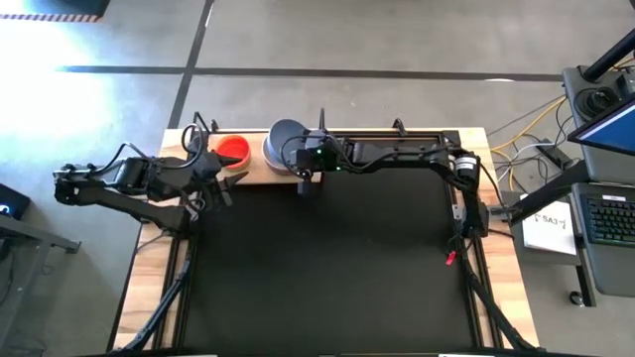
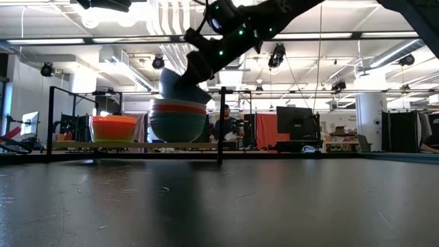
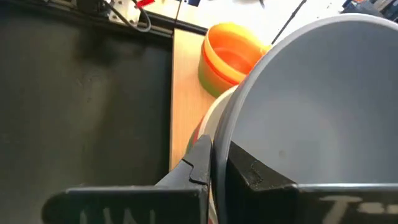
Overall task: Place and stack bowls onto a shelf
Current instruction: Stack the large blue bowl onto the white bowl on the shelf, then return to Home Position
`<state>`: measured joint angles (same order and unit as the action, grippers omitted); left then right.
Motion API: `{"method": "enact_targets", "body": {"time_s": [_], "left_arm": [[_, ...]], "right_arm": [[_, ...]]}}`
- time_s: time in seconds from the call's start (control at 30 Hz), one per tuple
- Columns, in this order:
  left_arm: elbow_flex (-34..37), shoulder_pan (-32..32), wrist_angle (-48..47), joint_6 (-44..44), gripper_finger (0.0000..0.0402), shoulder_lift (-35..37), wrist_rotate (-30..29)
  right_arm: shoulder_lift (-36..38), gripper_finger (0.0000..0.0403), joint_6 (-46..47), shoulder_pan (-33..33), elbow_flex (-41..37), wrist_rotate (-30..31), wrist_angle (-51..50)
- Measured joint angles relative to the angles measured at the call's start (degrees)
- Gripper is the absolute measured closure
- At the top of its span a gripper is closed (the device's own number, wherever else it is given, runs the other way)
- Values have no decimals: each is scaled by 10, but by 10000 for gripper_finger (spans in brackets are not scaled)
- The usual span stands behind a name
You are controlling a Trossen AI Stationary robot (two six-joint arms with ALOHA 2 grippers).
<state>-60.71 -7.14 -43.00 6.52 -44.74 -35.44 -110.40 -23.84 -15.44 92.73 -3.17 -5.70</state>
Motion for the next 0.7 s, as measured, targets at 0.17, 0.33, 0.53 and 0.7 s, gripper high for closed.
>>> {"method": "enact_targets", "body": {"time_s": [0.17,0.33,0.53,0.7], "left_arm": [[0,0,-1,0,247,5,0],[0,0,-3,0,247,6,0],[0,0,-4,0,247,6,0],[0,0,-15,14,247,6,0]], "right_arm": [[-15,379,-16,-2,0,2,5],[-18,341,-20,-3,0,2,7],[-11,285,-31,-3,0,3,22],[23,262,-11,-3,0,9,8]]}}
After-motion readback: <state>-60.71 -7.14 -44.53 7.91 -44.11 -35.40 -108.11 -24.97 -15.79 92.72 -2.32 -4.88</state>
